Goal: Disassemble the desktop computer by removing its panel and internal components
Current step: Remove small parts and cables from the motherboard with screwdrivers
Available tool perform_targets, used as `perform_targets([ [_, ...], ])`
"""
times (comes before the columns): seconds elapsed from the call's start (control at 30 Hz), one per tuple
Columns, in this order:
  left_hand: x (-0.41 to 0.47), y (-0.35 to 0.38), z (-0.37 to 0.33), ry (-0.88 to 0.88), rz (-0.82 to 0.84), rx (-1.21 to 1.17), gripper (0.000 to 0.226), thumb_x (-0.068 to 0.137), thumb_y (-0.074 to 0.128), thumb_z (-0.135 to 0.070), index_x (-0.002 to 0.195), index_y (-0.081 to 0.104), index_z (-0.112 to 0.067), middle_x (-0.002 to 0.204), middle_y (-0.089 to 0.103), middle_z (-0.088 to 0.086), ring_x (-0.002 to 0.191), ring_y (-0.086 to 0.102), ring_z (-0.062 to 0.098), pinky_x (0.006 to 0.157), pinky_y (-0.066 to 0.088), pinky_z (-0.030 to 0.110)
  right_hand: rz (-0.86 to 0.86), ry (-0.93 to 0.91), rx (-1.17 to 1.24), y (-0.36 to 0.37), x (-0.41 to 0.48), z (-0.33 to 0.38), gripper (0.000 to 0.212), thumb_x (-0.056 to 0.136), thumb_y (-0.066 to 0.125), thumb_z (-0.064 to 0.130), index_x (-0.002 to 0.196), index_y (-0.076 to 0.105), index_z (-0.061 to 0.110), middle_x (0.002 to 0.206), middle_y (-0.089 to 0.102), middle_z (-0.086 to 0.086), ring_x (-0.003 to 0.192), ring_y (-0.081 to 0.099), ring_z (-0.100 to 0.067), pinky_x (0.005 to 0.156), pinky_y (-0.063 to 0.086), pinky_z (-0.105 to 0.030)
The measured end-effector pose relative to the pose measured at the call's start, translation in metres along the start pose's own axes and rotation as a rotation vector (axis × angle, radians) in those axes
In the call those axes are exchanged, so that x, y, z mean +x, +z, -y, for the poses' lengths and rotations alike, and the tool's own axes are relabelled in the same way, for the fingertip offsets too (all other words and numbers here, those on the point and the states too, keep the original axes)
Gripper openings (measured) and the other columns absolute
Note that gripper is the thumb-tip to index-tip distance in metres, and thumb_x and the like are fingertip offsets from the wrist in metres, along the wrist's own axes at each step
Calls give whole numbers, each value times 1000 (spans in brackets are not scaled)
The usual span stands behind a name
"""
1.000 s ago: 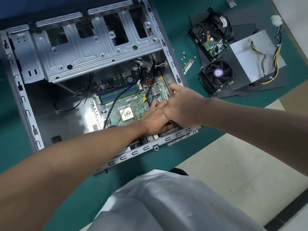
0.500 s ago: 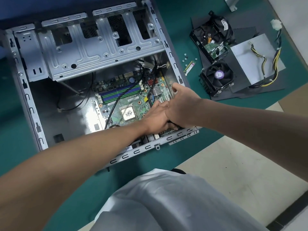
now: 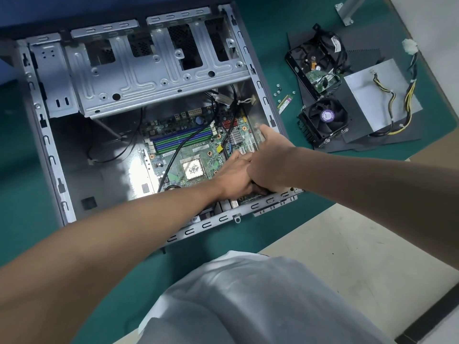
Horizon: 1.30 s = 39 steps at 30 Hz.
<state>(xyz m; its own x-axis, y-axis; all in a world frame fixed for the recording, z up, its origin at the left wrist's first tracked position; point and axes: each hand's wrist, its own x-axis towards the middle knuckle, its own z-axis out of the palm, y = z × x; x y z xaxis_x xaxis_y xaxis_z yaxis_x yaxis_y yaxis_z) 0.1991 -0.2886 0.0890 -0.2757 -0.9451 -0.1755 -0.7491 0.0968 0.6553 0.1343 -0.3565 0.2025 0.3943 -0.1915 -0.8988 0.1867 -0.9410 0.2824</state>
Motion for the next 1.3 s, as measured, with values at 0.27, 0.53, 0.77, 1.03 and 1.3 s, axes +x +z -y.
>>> perform_targets([
  [0.27,1,-2,14,-160,-23,-13,17,79,56,-2,88,59,-15,106,51,3,98,31,10,98,24,33,-38,-99,119,-5,5,2,27,89,59,17,115,51,18,107,52,-5,87,49,-25,97,44,-44],
  [0.53,3,1,5,-109,57,-52,21,88,54,-17,80,41,-31,88,39,-12,88,25,7,92,28,33,-165,-64,148,-3,-3,3,11,94,57,26,91,56,16,74,46,2,68,48,-17,74,46,-35],
  [0.77,4,6,8,-61,36,97,21,87,60,-21,108,59,-20,129,51,1,117,36,19,98,18,32,-152,-76,-57,3,-11,-9,22,98,44,38,93,59,23,67,45,9,58,34,-12,97,26,-40],
  [1.03,1,2,2,9,-20,51,41,82,58,-13,68,27,-36,88,35,-10,89,27,9,88,22,31,-213,-35,29,4,-9,-8,30,99,37,41,93,58,20,65,41,5,60,37,-13,103,21,-43],
  [1.3,6,8,3,25,-17,80,28,84,66,-31,74,40,-35,93,35,-12,94,30,9,88,20,30,-312,-41,-24,13,-9,-10,19,95,40,30,83,51,20,72,57,5,69,53,-15,94,26,-39],
])
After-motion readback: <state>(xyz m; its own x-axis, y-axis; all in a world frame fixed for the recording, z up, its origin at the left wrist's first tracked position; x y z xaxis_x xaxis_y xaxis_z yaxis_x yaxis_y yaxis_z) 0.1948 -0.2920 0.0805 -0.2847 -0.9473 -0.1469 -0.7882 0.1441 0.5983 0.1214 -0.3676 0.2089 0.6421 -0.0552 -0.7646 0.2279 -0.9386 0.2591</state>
